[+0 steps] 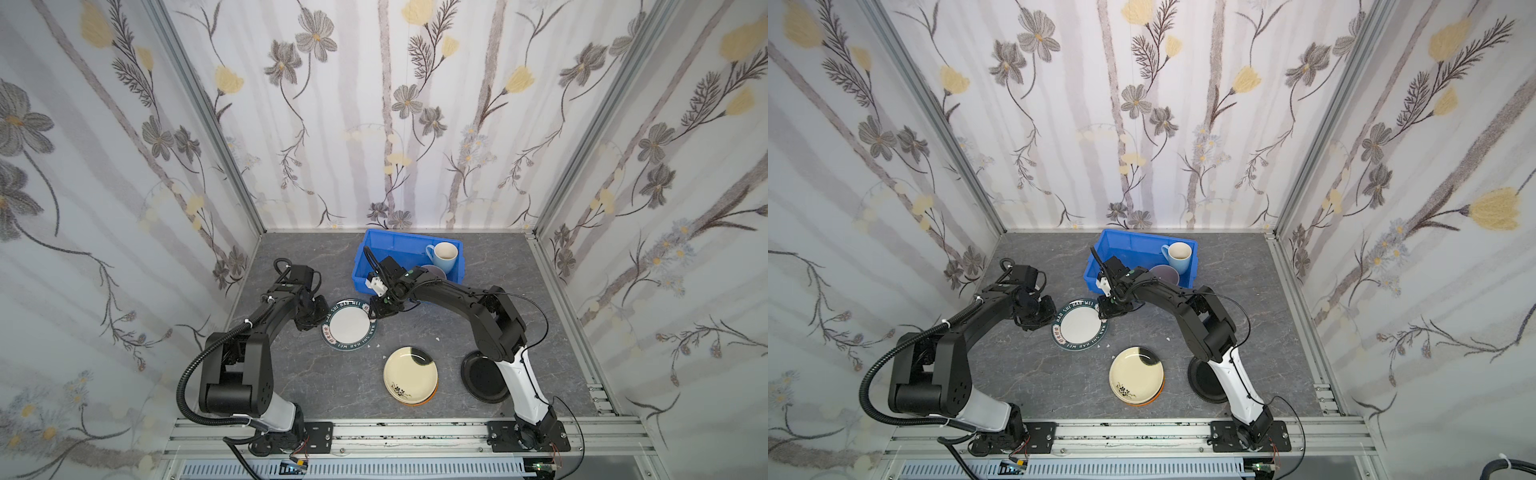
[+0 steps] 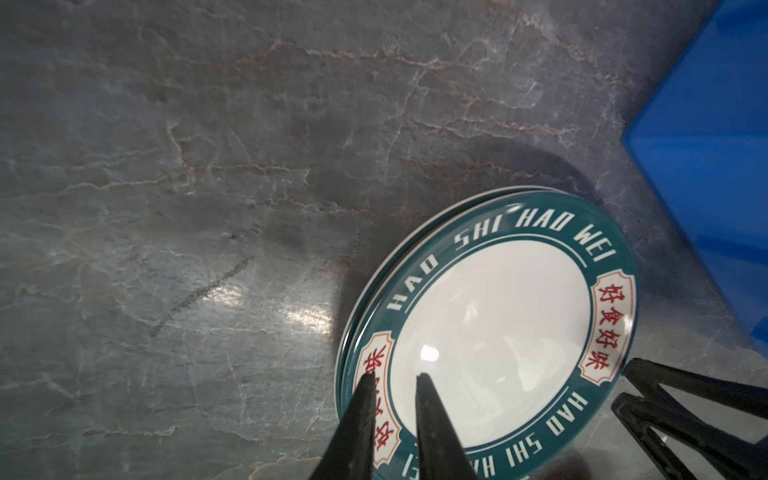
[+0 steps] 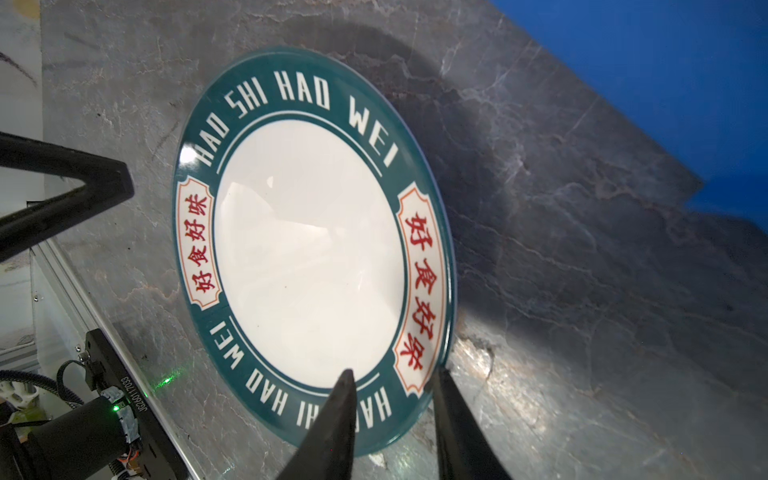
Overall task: Place the mixed dishes into the plastic bin
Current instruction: 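Tilt the plate up with the left gripper against the right gripper's fingers, then hold the green-rimmed plate on edge, pinching its rim with the right gripper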
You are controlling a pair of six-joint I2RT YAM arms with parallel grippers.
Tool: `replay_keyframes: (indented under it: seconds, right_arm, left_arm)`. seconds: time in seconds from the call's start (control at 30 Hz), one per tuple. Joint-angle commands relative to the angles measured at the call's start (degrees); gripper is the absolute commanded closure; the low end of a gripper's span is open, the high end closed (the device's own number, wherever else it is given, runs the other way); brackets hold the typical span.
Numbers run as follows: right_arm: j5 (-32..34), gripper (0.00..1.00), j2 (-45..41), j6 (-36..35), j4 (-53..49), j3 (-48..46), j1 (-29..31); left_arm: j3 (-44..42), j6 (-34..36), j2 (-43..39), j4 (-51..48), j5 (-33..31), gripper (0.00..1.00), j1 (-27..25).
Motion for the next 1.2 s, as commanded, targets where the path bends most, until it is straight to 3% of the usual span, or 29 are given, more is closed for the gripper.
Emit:
replay_keyframes:
  seconds: [0.0,0.3,0.53,0.97,1.17]
  right_arm:
    - [1.28,0.68,-0.56,0.68,-0.22,-0.21,0.11]
    - [1.44,0.71,-0.64,0.86,-0.25,-0.21,0.21]
    - [1.97,0.72,-1.17,1.12,-0.72,-0.23,0.21]
    - [2.42,0.71,-1.52,1.48,-1.02,0.13,0.21]
    - [2.66,0.7,-1.63,1.57,-1.09,0.22,0.15]
  left_arm:
    - [-1.27,0.0,-0.39,-0.87,-0.73,0.8,0.03]
    - [-1.96,0.17,0.87,-0.05,-0.82,0.82,0.05]
    - [-2.52,0.54,2.24,0.04,-0.73,0.93,0.06]
    - [-2.6,0.86,3.45,0.24,0.23,0.94,0.05]
    - [-1.36,1.05,-0.44,-2.92,-2.55,0.92,0.06]
